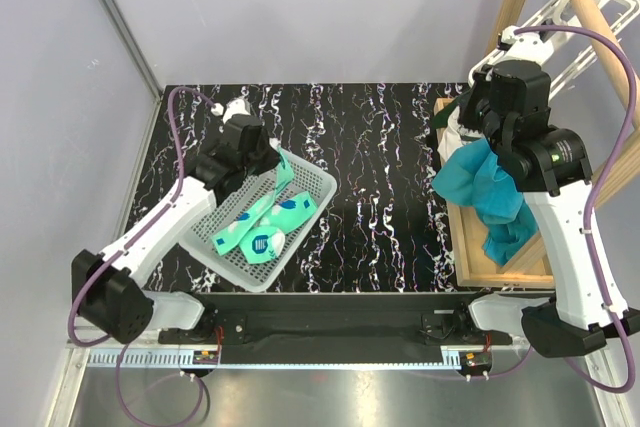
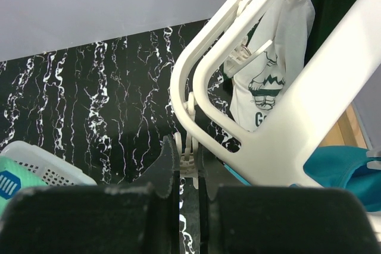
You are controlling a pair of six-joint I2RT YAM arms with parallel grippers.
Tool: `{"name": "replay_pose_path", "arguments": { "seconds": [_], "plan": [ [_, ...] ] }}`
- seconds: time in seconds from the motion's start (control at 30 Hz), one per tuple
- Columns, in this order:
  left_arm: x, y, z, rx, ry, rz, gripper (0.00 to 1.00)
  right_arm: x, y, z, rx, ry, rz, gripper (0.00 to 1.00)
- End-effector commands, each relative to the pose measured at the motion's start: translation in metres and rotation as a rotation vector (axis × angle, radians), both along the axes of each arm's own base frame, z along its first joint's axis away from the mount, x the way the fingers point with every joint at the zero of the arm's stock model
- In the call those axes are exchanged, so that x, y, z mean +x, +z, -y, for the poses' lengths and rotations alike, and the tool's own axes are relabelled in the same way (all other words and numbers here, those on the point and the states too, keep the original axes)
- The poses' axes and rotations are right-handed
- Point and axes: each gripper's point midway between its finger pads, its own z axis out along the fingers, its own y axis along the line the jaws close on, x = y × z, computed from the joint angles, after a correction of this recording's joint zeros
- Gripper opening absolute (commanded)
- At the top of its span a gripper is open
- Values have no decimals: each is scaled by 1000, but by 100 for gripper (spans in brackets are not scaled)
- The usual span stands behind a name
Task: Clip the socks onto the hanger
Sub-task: Pick up the sock from the bin, then clamp the sock onto the hanger.
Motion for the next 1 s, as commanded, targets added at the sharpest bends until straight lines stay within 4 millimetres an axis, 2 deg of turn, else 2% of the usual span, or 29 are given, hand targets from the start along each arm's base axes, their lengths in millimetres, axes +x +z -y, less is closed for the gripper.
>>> {"name": "replay_pose_path", "arguments": {
  "seconds": [0.0,0.03,0.17,0.2,0.27,0.3,0.33,0.47,0.57,0.73,0.87,0.9,0.97],
  "plan": [
    [-8,19,-18,122,8,48,0,-3,-9,-23,21,117,-63,0],
    [-10,26,-12,113,-38,67,0,-2,-7,-20,15,102,-56,0],
    [-13,75,7,115,-247,279,0,-3,-3,-15,5,81,-44,0],
    [-13,93,9,111,-268,322,0,-4,-2,-16,6,87,-42,0],
    [-17,109,17,106,-331,353,0,-6,-1,-16,12,95,-42,0],
    [-17,131,21,102,-362,402,0,-6,-1,-16,12,92,-40,0],
    [-18,135,28,95,-402,409,0,-6,-1,-15,7,89,-40,0],
    [-21,163,28,122,-444,462,0,-8,-1,-14,7,87,-33,0],
    [-18,172,18,161,-423,494,0,-9,-3,-15,10,95,-37,0],
    [-15,168,4,110,-435,478,0,-11,0,-14,13,95,-29,0],
    [-15,124,0,81,-439,367,0,-13,-1,-14,14,100,-26,0],
    [-17,104,-6,98,-423,318,0,-12,-2,-15,13,100,-29,0],
    [-17,77,-33,177,-297,241,0,-13,-2,-15,15,103,-28,0]
  ]
}}
